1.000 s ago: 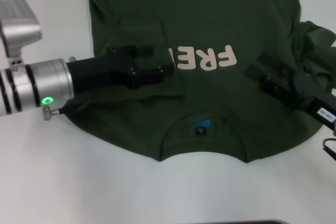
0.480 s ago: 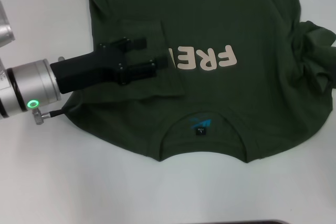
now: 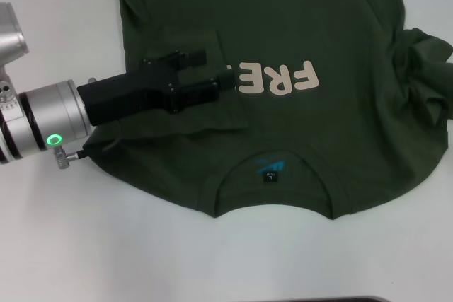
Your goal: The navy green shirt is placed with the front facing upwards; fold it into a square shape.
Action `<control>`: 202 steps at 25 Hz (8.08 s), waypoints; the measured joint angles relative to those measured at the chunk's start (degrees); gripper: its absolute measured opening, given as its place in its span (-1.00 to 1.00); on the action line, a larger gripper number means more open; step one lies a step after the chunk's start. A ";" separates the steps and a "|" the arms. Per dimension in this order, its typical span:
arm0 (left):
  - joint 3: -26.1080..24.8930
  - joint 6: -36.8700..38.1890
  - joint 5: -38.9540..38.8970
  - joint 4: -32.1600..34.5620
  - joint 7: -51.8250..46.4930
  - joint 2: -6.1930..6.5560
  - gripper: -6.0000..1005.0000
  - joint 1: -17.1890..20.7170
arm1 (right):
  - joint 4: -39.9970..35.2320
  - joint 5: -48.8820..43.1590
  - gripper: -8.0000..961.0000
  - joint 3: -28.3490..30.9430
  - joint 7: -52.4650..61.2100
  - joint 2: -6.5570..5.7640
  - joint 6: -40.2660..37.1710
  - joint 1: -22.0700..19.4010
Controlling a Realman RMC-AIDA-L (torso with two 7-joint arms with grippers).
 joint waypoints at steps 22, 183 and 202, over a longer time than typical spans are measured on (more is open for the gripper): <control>0.66 -1.50 0.48 -0.26 -4.28 0.99 0.74 -0.33 | -2.27 -14.33 0.90 -7.31 14.22 -4.07 10.05 15.02; 1.03 -5.44 2.08 -0.09 -6.86 2.73 0.74 0.14 | -3.55 -3.20 0.58 -27.70 20.35 -1.17 13.45 19.04; 1.21 -4.89 3.63 0.06 -6.90 2.56 0.74 0.30 | -3.92 -17.46 0.56 -27.76 43.92 -10.82 3.75 18.04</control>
